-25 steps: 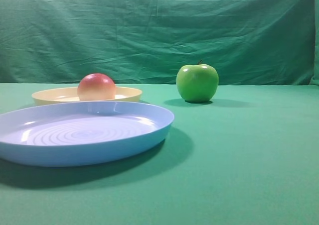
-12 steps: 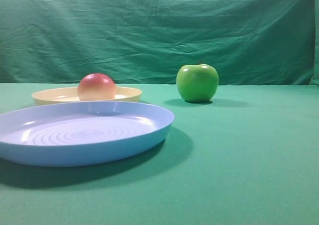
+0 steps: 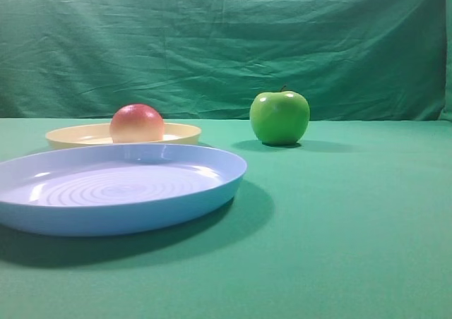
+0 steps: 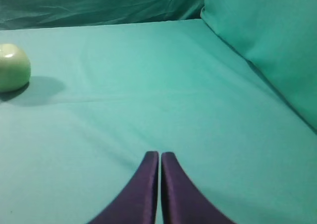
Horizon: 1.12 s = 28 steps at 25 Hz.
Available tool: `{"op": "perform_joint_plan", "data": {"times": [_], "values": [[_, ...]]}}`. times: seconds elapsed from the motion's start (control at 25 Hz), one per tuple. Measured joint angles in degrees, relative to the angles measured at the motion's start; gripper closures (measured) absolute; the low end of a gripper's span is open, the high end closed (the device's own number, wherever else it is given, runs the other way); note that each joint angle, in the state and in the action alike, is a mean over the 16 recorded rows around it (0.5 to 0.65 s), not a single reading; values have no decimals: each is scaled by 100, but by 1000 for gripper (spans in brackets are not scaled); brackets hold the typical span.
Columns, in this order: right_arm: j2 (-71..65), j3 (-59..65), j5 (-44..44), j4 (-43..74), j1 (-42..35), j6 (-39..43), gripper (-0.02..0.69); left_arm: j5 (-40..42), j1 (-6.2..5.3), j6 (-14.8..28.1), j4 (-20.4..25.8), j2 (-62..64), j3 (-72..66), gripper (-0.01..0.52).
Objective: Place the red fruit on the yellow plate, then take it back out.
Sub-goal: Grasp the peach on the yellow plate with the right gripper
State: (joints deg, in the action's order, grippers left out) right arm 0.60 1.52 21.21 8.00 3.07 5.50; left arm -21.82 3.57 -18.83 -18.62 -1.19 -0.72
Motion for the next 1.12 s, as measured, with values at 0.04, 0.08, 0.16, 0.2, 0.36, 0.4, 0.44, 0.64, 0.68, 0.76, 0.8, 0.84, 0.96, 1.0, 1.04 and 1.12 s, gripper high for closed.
{"op": "perform_joint_plan", "data": {"times": [0.04, 0.08, 0.16, 0.2, 0.36, 0.4, 0.44, 0.64, 0.68, 0.76, 0.8, 0.84, 0.96, 1.0, 1.04, 1.12], "values": [[0, 0, 10, 0, 0, -20, 665, 0, 0, 0, 0, 0, 0, 514], [0, 0, 14, 0, 0, -38, 665, 0, 0, 0, 0, 0, 0, 514], [0, 0, 9, 0, 0, -67, 665, 0, 0, 0, 0, 0, 0, 514], [0, 0, -5, 0, 0, -75, 665, 0, 0, 0, 0, 0, 0, 514], [0, 0, -196, 0, 0, -40, 665, 0, 0, -1, 0, 0, 0, 514], [0, 0, -276, 0, 0, -14, 665, 0, 0, -2, 0, 0, 0, 514], [-4, 0, -362, 0, 0, 16, 665, 0, 0, -3, 0, 0, 0, 514], [-136, -89, -797, 0, 8, 206, 665, 0, 0, -6, 0, 0, 0, 514], [-190, -138, -883, 0, 17, 248, 665, 0, 0, -7, 0, 0, 0, 514], [-344, -290, -1041, 1, 59, 332, 665, 0, 0, -8, 0, 0, 0, 514], [-443, -395, -1103, 2, 95, 371, 665, 0, 0, -9, 0, 0, 0, 514], [-553, -512, -1147, 3, 139, 405, 665, 0, 0, -9, 0, 0, 0, 514], [-953, -942, -1126, 9, 319, 474, 665, 0, 0, -11, 0, 0, 0, 514], [-1112, -1111, -1060, 12, 398, 485, 665, 0, 0, -11, 0, 0, 0, 514], [-1284, -1294, -968, 14, 485, 488, 665, 0, 0, -11, 0, 0, 0, 514], [-1659, -1695, -718, 18, 692, 466, 665, 0, 0, -11, 0, 0, 0, 514]]}}
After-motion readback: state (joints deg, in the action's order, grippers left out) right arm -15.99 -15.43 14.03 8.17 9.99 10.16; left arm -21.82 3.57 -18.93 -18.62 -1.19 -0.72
